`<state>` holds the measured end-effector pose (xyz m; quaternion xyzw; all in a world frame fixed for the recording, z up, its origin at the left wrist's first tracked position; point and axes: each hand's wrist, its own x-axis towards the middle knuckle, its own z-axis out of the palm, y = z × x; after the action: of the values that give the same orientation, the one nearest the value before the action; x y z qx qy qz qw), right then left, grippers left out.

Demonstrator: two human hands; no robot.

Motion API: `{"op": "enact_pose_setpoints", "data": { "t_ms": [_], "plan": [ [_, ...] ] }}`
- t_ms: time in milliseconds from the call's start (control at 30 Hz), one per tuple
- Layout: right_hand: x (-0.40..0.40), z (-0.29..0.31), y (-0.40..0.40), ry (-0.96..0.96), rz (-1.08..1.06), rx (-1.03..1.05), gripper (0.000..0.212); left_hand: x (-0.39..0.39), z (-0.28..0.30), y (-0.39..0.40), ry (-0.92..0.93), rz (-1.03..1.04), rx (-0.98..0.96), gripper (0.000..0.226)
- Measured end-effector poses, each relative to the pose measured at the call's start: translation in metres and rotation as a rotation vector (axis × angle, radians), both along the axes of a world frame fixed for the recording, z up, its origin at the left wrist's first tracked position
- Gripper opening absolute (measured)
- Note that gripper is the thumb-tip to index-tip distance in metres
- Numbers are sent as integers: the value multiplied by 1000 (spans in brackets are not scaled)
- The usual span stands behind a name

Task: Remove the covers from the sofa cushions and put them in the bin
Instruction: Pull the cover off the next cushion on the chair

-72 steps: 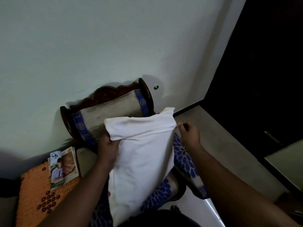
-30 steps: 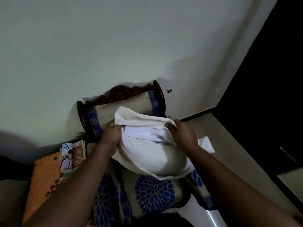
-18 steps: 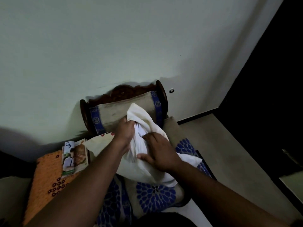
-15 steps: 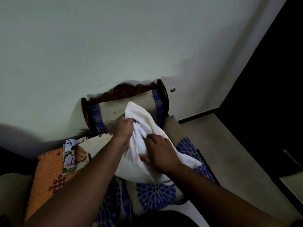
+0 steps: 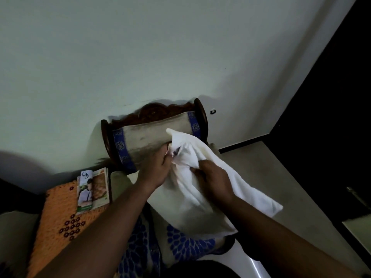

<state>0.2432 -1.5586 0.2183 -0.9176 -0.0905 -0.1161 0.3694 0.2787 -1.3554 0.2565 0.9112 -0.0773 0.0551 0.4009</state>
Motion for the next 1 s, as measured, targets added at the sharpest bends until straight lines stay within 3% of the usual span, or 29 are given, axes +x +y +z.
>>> {"op": "enact_pose_setpoints", "data": {
  "t_ms": [33, 100, 267, 367, 433, 500, 633, 767, 833, 900, 1000],
  "plan": [
    [-5, 2, -1, 2, 59, -24, 12, 6, 4, -3, -12, 29, -24, 41],
    [-13, -1, 0, -16, 128, -63, 25, 21, 8, -11, 57, 28, -6, 43],
    [-14, -7, -14, -45, -125, 221, 16, 43, -28, 14, 191, 121, 208, 48],
    [-5, 10, -22, -19, -245, 197, 17, 34, -34, 19, 8, 191, 273, 49],
    [4, 10, -24, 31, -295, 295, 15, 14, -21, -7, -236, 216, 170, 50],
    [14, 12, -24, 91, -352, 425, 25, -24, -10, -44, -362, 115, 131, 54],
    [35, 34, -27, 222, -417, 623, 22, -97, -54, -83, -434, -244, 425, 62],
    [52, 33, -39, 314, -417, 671, 40, -102, -86, -62, -486, -331, 590, 50],
    [57, 33, -37, 307, -418, 637, 43, -94, -90, -48, -445, -289, 641, 44],
    [57, 46, -32, 281, -433, 679, 29, -84, -102, -31, -347, -179, 585, 40],
    [67, 50, -39, 283, -499, 823, 30, -67, -114, -6, 31, 210, 278, 63]
  ]
}}
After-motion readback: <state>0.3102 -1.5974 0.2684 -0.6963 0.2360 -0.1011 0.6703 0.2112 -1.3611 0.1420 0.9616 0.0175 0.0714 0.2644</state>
